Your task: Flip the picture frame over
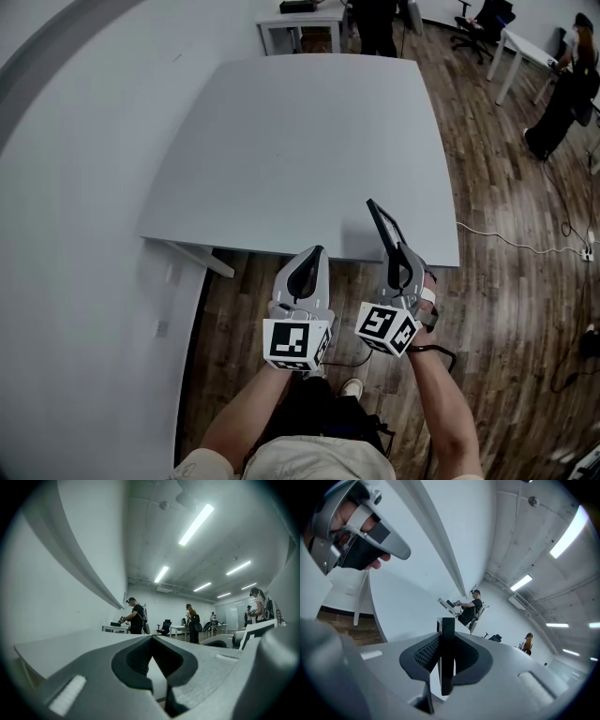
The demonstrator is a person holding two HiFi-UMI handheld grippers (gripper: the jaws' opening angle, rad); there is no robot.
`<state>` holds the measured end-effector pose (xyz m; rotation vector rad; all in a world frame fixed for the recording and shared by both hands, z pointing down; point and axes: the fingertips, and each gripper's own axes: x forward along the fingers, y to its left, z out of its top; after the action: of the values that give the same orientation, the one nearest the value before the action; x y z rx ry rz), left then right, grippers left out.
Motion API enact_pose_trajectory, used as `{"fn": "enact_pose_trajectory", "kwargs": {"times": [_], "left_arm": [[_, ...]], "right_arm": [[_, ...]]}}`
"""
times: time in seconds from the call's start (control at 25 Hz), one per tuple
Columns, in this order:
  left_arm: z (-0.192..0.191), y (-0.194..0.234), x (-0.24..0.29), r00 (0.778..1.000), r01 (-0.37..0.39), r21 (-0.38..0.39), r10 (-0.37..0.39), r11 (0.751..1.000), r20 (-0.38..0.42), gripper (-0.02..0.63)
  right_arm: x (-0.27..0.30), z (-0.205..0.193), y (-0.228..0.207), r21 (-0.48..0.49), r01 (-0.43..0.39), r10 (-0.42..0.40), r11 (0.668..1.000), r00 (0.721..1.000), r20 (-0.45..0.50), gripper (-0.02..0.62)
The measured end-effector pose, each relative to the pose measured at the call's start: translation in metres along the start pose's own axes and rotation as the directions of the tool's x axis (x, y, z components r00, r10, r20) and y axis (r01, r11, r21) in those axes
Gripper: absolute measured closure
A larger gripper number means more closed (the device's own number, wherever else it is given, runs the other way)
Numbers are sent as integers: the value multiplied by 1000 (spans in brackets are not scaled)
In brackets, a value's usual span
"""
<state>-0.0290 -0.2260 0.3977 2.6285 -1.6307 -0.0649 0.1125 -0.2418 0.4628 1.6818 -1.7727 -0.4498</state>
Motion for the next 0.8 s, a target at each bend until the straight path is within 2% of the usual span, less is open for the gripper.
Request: {"fn": "enact_pose_trajectory", "kwargs": {"times": [0.2, 0.48, 0.6, 0.8], "left_arm": [[5, -4, -2, 1000, 7, 4, -7, 1000, 3, 604], [11, -5, -9, 1000, 7, 12, -7, 1000, 8, 604], [16, -4, -10, 1000, 6, 15, -6, 1000, 12, 604], [17, -2, -13, 1000, 4, 15, -4, 1000, 10, 604]], "right_arm": [[-11, 11, -17, 174, -1, 0, 985, 1000, 4, 518], [-25, 27, -27, 327, -20, 10, 945, 999, 35, 518], [-28, 31, -30, 423, -54, 39, 905, 998, 45, 518], [-32, 34, -31, 578, -103, 80, 809, 995, 65, 518]]}}
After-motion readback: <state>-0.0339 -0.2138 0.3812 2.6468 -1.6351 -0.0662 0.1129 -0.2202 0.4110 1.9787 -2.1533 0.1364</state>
